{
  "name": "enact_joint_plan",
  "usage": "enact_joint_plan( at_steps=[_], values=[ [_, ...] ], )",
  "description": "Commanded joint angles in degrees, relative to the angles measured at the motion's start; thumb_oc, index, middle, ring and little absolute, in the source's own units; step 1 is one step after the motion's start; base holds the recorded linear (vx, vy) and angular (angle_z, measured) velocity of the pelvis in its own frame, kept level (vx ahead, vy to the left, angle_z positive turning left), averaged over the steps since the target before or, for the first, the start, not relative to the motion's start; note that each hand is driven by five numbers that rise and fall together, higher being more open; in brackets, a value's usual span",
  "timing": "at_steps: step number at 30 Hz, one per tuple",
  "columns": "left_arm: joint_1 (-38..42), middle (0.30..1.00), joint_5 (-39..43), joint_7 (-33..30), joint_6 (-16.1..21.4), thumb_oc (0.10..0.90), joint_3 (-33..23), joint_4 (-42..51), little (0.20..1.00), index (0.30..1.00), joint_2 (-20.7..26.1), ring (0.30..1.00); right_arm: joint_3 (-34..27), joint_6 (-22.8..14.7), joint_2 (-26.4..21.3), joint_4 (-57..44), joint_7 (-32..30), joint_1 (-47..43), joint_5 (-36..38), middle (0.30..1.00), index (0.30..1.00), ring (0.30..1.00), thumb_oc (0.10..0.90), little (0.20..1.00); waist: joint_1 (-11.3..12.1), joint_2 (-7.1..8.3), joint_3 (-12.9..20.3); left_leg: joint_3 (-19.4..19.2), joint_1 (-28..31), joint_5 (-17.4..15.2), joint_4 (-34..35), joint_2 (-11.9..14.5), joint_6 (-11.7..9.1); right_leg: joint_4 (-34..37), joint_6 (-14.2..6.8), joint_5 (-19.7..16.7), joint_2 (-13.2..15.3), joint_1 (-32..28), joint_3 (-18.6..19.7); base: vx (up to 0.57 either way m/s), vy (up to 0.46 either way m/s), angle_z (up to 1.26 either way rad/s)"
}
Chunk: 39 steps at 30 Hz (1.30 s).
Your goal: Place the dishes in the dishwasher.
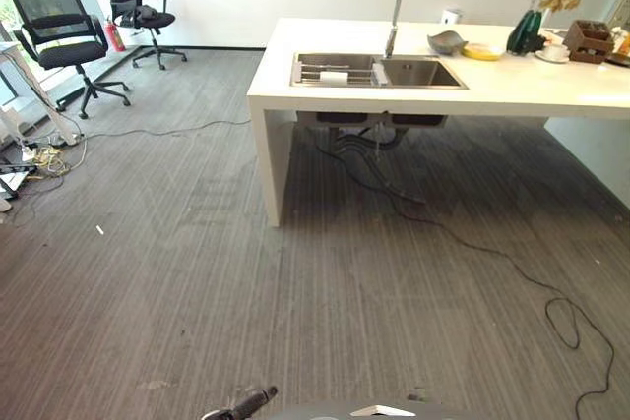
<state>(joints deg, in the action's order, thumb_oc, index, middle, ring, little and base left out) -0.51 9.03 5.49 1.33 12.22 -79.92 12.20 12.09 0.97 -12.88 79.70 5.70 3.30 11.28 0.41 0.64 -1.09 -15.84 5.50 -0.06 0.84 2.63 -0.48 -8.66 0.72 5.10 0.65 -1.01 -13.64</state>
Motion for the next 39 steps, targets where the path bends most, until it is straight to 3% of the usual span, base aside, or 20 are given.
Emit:
enact_joint_plan(
  at_steps=[1,18,26,39],
  values=[
    [5.98,0.900,0.21,0.08,2.19,0.800,-0.05,0.69,0.900,0.900,-3.83,0.900,-0.36,-1.56,-1.16,3.60,-0.76,-4.45,-2.41,0.900,0.900,0.900,0.800,0.900,-1.05,-0.59,-2.81,-2.68,5.04,0.69,4.16,0.44,-4.47,12.75,-7.83,-5.68,3.39,-7.73,-0.77,-0.01,0.010,-0.07],
    [5.19,0.900,0.70,-2.27,2.27,0.800,-1.72,-0.61,0.900,0.900,-3.83,0.900,3.44,-4.61,-0.83,-2.74,-2.21,-1.72,-5.34,0.900,0.900,0.900,0.800,0.900,-1.88,-0.42,-3.28,-3.34,5.49,0.76,4.16,0.37,-4.44,12.04,-7.60,-5.47,3.10,-7.64,0.29,-0.01,-0.003,-0.04],
    [3.71,0.900,3.02,-4.39,2.78,0.800,-4.23,-0.51,0.900,0.900,-4.64,0.900,4.81,-8.63,-4.49,-16.21,-4.91,2.15,-9.28,0.900,0.900,0.900,0.800,0.900,-3.11,-0.66,-3.65,-3.93,5.72,0.90,4.16,0.37,-4.62,12.07,-7.69,-5.56,2.76,-7.59,0.85,0.00,-0.008,-0.04],
    [4.54,0.900,5.05,-3.95,2.54,0.800,-2.75,-1.10,0.900,0.900,-6.64,0.900,1.79,-8.27,-2.32,-6.99,-3.37,-2.68,-1.15,0.900,0.900,0.900,0.800,0.900,-2.66,-1.49,-3.80,-3.46,5.82,0.95,4.16,0.33,-4.63,12.23,-7.33,-5.22,2.72,-8.14,0.04,0.00,-0.001,-0.01]
  ],
)
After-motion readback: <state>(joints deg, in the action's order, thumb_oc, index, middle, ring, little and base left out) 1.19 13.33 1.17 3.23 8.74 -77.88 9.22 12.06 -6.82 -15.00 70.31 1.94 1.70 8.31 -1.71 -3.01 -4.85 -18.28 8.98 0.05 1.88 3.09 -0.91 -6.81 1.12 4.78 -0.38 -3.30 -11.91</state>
